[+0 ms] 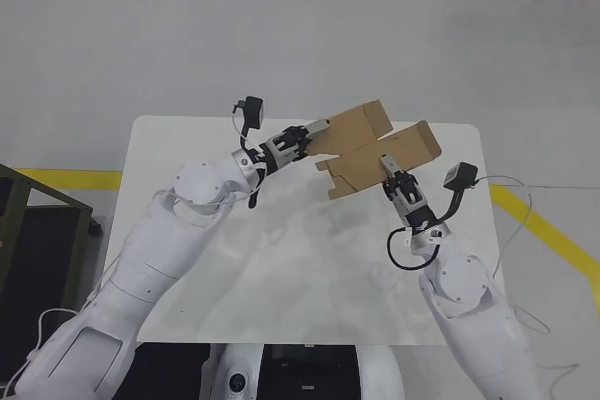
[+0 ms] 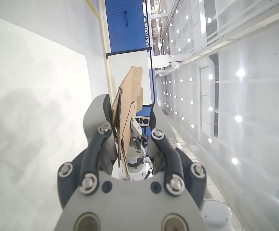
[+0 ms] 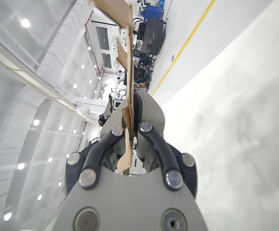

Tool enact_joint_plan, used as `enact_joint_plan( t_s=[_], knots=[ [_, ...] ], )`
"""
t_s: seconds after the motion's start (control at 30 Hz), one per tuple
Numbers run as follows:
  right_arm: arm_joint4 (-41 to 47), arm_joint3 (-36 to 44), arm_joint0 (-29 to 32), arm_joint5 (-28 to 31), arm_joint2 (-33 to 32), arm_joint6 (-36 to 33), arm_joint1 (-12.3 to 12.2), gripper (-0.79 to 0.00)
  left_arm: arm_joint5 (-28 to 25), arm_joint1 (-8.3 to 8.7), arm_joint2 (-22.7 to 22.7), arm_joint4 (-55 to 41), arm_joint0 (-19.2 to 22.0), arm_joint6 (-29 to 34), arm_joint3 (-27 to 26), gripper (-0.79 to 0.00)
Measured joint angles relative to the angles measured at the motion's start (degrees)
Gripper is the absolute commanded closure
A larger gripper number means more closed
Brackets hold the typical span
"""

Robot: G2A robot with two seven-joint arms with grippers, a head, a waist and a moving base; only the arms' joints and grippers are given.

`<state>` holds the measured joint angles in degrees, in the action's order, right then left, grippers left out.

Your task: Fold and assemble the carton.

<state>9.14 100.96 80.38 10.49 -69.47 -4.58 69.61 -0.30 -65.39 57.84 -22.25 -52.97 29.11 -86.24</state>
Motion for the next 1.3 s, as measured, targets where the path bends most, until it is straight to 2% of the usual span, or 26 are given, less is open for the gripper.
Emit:
enact_joint_plan(
  t_s=[0.23,0.37,0.63,0.7,0.8,0.9,0.93,0.97,1.1,1.3],
  knots=[
    [-0.5,0.1,0.1,0.1,-0.1,-0.1,0.3,0.0,0.3,-0.7,-0.9,1.0,0.7,-0.4,0.7,-0.299],
    [-0.8,-0.1,-0.2,-0.2,0.1,-0.3,0.5,0.0,0.1,-0.98,-1.0,1.6,0.8,-0.5,0.5,-0.246],
    [-1.4,-0.6,-0.6,-0.4,0.3,-0.3,0.9,0.0,0.5,-1.38,-0.8,2.7,0.8,-0.2,0.6,-0.2],
    [-1.5,-0.6,-0.6,-0.4,0.3,-0.3,1.0,0.0,0.6,-1.48,-0.8,2.8,0.7,-0.2,0.7,-0.163],
    [-1.7,-0.6,-0.5,-0.4,0.2,-0.3,1.1,0.0,0.7,-1.63,-0.7,3.2,0.7,-0.2,0.9,0.0],
    [-1.8,-0.6,-0.4,-0.4,0.2,-0.3,1.2,0.0,0.8,-1.77,-0.6,3.4,0.7,-0.1,0.9,0.0],
    [-1.9,-0.6,-0.4,-0.4,0.1,-0.4,1.2,-0.197,0.8,-1.83,-0.5,3.4,0.7,0.0,0.9,0.0],
    [-2.0,-0.6,-0.4,-0.5,0.1,-0.4,1.3,-0.785,0.8,-1.86,-0.4,3.5,0.7,0.0,0.9,0.0],
    [-2.4,-0.7,-0.4,-0.2,-0.1,-0.8,1.4,-0.785,0.9,-1.97,0.0,3.9,0.5,0.2,0.8,0.0],
    [-0.6,-3.4,-0.7,4.1,-2.4,-2.7,1.3,-0.785,0.3,-1.76,2.0,4.7,-0.1,1.0,0.9,0.0]
  ],
)
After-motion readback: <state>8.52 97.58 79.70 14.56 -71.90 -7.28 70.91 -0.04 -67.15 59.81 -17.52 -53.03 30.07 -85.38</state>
